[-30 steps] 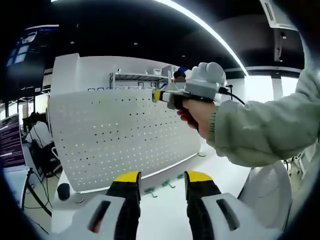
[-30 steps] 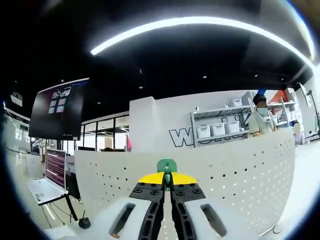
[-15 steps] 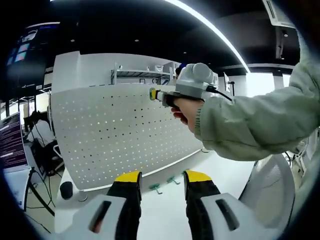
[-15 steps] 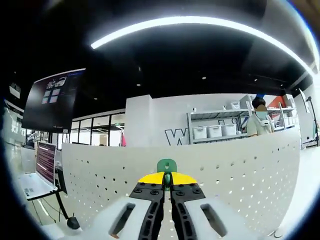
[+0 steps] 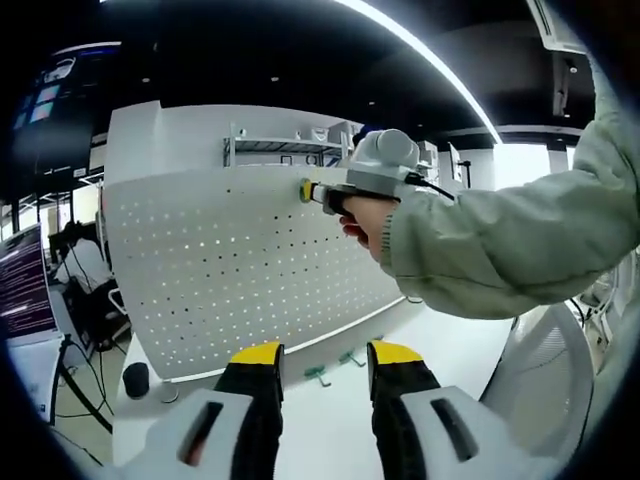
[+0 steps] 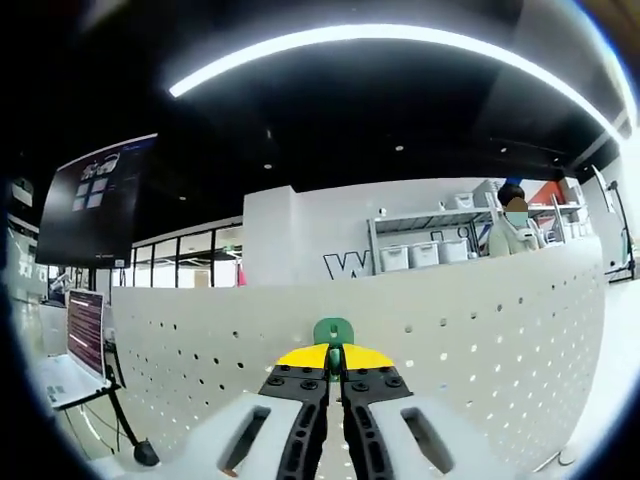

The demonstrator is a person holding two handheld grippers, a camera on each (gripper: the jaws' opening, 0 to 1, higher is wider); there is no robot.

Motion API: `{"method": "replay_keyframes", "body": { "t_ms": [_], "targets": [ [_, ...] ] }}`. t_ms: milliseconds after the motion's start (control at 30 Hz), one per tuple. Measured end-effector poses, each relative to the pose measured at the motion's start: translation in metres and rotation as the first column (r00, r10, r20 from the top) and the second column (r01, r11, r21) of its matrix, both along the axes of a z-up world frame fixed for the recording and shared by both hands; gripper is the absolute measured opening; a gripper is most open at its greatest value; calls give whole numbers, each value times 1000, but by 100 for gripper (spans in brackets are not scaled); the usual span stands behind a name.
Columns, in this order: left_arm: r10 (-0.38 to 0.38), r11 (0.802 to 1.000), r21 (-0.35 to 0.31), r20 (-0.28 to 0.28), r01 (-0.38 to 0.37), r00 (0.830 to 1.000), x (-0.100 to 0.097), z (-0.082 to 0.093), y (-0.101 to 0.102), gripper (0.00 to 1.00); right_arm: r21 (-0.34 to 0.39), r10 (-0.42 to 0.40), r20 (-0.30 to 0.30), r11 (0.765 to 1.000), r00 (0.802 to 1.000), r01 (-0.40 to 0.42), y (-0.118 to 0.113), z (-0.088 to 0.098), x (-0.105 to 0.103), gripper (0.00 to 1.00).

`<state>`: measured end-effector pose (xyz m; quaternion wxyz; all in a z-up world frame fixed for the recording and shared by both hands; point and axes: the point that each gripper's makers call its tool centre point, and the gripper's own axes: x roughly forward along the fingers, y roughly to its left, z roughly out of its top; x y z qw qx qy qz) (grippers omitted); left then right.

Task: Insert the hook assembly into the mounting plate slot until the hook locks in place.

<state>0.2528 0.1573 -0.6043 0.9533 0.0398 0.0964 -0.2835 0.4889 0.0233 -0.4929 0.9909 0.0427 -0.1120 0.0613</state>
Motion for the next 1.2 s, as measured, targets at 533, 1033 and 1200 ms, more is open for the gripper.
{"method": "replay_keyframes", "body": {
  "t_ms": [533, 1033, 1200],
  "targets": [
    [7, 1000, -3, -5, -7, 1000, 0, -2, 3, 35, -18, -5, -21, 1000, 1000, 5, 0, -5, 8, 1],
    [15, 1000, -6, -6, -15, 1000, 1, -3, 6, 35, -24, -15, -19, 1000, 1000, 15, 0, -8, 11, 1],
    [19, 1000, -8, -7, -19, 1000, 1, -4, 7, 35, -15, -9, -32, 1000, 999, 9, 0, -8, 11, 1]
  ]
}}
